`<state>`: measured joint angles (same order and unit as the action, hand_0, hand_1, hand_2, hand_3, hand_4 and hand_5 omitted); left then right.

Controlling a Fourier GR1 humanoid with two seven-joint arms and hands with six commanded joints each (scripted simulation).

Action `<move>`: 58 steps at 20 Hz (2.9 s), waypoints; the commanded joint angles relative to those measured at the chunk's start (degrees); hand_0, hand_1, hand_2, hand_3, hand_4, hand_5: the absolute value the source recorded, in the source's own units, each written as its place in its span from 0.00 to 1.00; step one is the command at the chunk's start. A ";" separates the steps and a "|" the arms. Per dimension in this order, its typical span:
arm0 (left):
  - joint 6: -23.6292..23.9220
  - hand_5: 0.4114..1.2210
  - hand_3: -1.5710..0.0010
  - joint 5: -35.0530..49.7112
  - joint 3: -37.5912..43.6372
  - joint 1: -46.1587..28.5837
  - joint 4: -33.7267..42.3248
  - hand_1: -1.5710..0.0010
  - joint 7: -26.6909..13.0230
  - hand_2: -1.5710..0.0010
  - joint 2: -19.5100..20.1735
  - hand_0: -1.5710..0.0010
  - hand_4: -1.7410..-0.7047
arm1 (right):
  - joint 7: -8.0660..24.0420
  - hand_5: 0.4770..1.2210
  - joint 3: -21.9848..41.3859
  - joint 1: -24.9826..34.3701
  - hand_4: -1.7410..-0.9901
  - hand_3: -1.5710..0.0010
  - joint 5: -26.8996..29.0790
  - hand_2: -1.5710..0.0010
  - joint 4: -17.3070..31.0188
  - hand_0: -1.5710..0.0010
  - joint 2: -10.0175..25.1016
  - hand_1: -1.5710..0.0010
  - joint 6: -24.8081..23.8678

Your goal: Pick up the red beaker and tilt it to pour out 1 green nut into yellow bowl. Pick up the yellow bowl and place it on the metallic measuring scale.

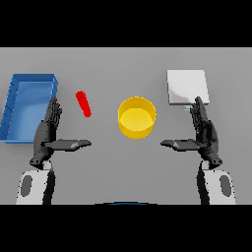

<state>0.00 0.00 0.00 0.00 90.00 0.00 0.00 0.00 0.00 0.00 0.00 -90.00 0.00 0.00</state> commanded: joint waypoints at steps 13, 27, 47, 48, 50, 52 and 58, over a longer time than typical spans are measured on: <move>-1.67 0.31 1.00 -5.97 -5.98 -7.41 9.67 1.00 -1.14 1.00 3.15 1.00 0.53 | -2.96 0.14 3.61 -2.39 0.73 1.00 -8.56 1.00 -3.30 1.00 5.55 1.00 -0.07; 1.80 0.30 1.00 -9.13 -3.02 7.01 -7.96 1.00 -1.42 1.00 1.85 1.00 0.51 | -3.60 0.19 2.52 -2.06 0.60 1.00 -4.22 1.00 -3.71 1.00 6.10 1.00 3.45; 7.32 0.44 0.85 -9.48 3.67 27.09 -35.49 0.80 9.69 0.79 -0.68 0.78 0.34 | -3.88 0.23 2.11 -2.12 0.59 1.00 -5.59 1.00 -3.20 1.00 6.51 1.00 2.43; 7.52 0.46 0.73 -8.41 4.62 27.63 -36.28 0.65 10.50 0.65 -1.34 0.63 0.31 | -3.40 0.23 1.88 -2.10 0.60 1.00 -5.40 1.00 -3.40 1.00 6.49 1.00 2.22; 7.90 0.66 0.47 -7.68 5.63 28.47 -37.99 0.41 11.52 0.42 -1.82 0.40 0.31 | -2.48 0.23 2.15 -1.62 0.60 1.00 -5.63 1.00 -3.58 1.00 6.16 1.00 1.91; 8.59 0.78 0.31 -8.20 5.66 29.37 -39.39 0.26 12.31 0.27 -1.89 0.26 0.20 | -3.17 0.23 2.69 -1.80 0.60 1.00 -6.00 1.00 -3.45 1.00 5.55 1.00 1.80; 9.18 0.94 0.13 -8.94 2.95 28.77 -37.85 0.07 12.56 0.07 -1.66 0.07 0.19 | -3.40 0.23 2.38 -2.31 0.60 1.00 -6.27 1.00 -3.49 1.00 5.93 1.00 1.54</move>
<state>9.11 -8.86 2.96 28.77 52.16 12.72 -1.66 -3.45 2.38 -2.30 -6.27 -93.50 5.93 1.54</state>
